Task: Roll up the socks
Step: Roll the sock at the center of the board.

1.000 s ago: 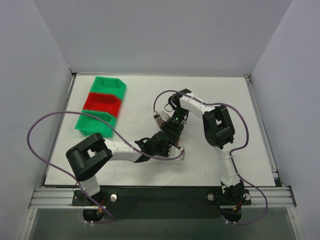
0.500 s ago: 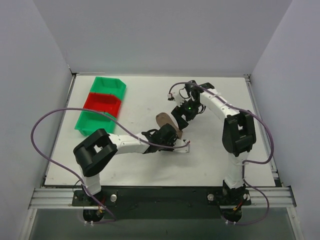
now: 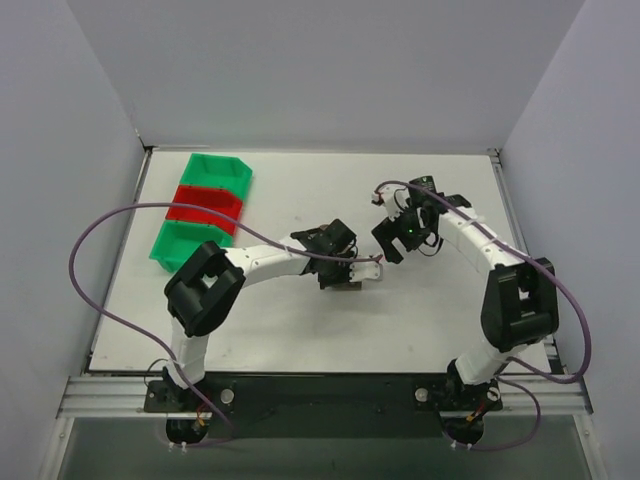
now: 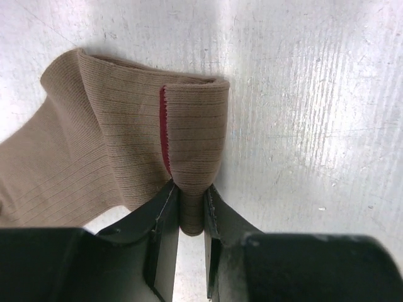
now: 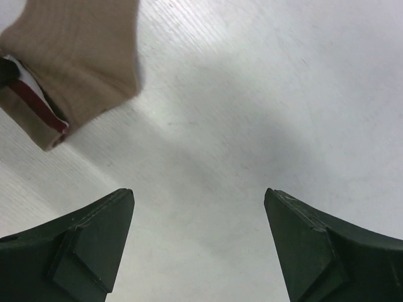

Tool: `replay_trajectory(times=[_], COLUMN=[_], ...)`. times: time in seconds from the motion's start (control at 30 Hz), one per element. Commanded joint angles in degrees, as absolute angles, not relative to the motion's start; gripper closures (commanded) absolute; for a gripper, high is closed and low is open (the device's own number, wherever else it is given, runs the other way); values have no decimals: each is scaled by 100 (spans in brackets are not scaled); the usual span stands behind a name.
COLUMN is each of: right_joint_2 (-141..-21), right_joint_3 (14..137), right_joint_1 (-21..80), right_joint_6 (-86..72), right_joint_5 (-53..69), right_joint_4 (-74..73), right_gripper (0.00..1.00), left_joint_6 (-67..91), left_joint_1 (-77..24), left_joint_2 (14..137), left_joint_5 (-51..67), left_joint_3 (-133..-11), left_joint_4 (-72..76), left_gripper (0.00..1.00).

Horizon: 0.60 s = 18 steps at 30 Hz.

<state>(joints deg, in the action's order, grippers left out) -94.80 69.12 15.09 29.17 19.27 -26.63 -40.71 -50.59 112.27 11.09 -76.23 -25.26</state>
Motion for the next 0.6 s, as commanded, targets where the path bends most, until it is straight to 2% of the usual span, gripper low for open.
replay_trajectory(times=[0.0,0.33,0.57], right_joint_2=[-8562,-7060,-6381], right_joint_3=[6112,4212,3333], right_joint_1=[1319,1187,1186], right_joint_6=[2874,3383,3822], right_joint_5=[1477,1336,1450], right_joint_4=[-1856,-335,378], right_gripper=[11,12,14], left_joint_6=[-3771,-3560,-3595], left_joint_1=[-4782,-4386,-4254], left_joint_2=[11776,12647,13297], left_joint_5=[1581,2329,2689], left_joint_3=[-8084,-9279,-10088], left_joint_4=[-3875,-4886,-5553], left_gripper=[100,100,100])
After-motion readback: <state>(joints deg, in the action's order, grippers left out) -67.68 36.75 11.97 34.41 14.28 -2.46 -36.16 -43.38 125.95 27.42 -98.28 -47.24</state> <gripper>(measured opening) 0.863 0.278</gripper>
